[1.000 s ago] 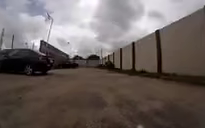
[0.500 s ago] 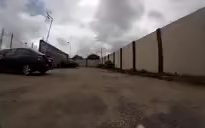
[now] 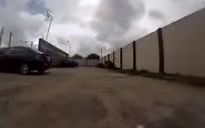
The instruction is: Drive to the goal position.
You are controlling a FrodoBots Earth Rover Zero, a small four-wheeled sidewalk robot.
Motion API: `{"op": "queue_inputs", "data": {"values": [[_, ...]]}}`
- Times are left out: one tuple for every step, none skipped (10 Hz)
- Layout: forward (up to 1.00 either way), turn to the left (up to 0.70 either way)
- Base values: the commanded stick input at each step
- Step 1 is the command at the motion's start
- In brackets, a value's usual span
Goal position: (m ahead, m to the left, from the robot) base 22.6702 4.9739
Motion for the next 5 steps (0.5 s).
{"op": "queue_inputs", "data": {"values": [[0.30,0.00],[0.30,0.00],[0.30,0.00],[0.30,0.00],[0.30,0.00]]}}
